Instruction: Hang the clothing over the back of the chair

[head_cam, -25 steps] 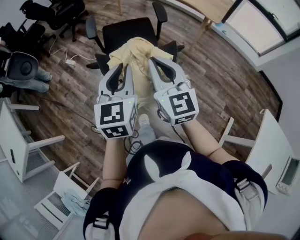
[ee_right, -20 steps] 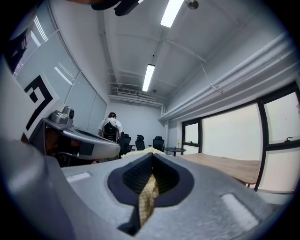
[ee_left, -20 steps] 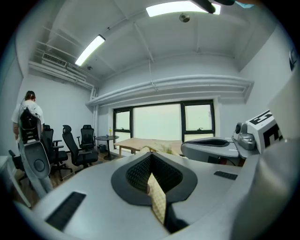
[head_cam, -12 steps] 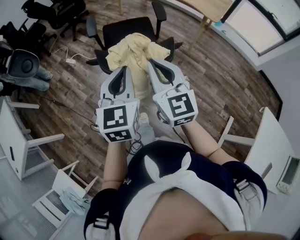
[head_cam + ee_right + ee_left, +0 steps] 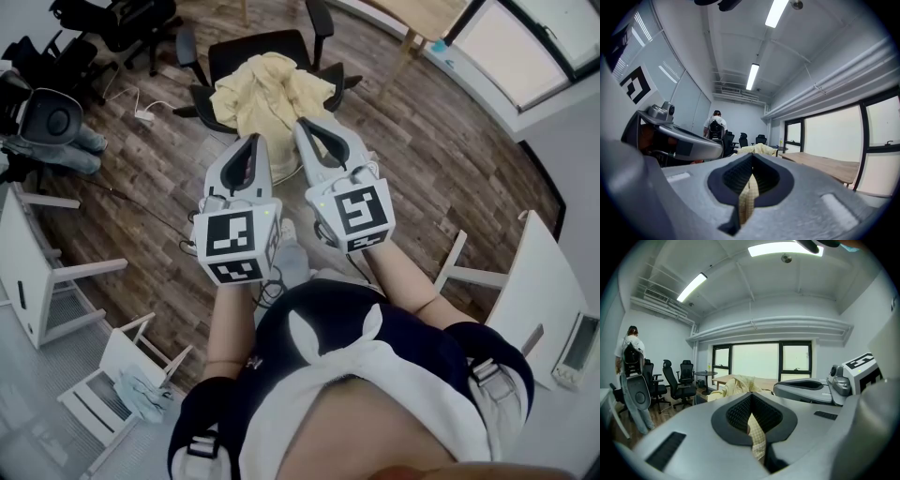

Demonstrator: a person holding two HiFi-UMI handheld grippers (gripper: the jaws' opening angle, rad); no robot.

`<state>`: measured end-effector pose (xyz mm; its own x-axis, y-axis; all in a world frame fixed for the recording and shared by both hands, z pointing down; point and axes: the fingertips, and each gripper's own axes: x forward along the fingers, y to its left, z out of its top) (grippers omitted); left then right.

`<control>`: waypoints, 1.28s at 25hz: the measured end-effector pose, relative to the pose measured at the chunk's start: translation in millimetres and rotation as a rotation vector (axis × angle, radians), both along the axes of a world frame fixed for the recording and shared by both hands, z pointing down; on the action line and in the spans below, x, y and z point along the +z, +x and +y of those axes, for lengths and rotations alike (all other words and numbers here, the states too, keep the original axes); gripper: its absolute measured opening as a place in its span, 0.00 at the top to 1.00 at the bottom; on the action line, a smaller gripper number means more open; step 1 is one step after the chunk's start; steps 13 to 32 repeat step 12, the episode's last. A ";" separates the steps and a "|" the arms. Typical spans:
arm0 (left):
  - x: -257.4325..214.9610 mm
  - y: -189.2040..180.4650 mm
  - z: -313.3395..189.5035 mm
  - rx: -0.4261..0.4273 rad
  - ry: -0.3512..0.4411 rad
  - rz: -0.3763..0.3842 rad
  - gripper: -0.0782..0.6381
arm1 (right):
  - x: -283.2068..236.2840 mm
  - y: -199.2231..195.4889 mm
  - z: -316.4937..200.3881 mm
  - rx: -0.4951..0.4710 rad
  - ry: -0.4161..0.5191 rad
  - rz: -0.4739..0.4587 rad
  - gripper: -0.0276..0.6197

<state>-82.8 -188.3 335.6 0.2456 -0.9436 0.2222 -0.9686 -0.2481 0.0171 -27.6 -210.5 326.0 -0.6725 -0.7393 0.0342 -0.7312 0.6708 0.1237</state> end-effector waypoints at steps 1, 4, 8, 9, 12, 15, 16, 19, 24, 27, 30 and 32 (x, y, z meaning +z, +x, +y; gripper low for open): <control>0.4 1.5 2.7 0.000 -0.002 0.001 0.88 | -0.2 1.0 2.6 -0.002 0.001 0.001 0.96; 1.6 6.2 9.5 0.004 -0.008 0.003 0.88 | -0.8 3.7 9.4 -0.006 0.002 0.004 0.96; 3.2 11.2 16.2 0.007 -0.017 0.004 0.88 | -1.5 6.4 15.7 -0.008 0.006 0.008 0.96; 3.6 12.1 17.3 0.008 -0.018 0.004 0.88 | -1.4 6.9 16.8 -0.009 0.006 0.009 0.96; 4.8 14.4 20.0 0.012 -0.025 0.004 0.88 | -0.4 7.8 19.3 -0.010 0.005 0.012 0.96; 4.8 14.4 20.0 0.012 -0.025 0.004 0.88 | -0.4 7.8 19.3 -0.010 0.005 0.012 0.96; 4.8 14.4 20.0 0.012 -0.025 0.004 0.88 | -0.4 7.8 19.3 -0.010 0.005 0.012 0.96; 4.8 14.4 20.0 0.012 -0.025 0.004 0.88 | -0.4 7.8 19.3 -0.010 0.005 0.012 0.96; 4.8 14.4 20.0 0.012 -0.025 0.004 0.88 | -0.4 7.8 19.3 -0.010 0.005 0.012 0.96; 4.8 14.4 20.0 0.012 -0.025 0.004 0.88 | -0.4 7.8 19.3 -0.010 0.005 0.012 0.96; 4.8 14.4 20.0 0.012 -0.025 0.004 0.88 | -0.4 7.8 19.3 -0.010 0.005 0.012 0.96; 4.8 14.4 20.0 0.012 -0.025 0.004 0.88 | -0.4 7.8 19.3 -0.010 0.005 0.012 0.96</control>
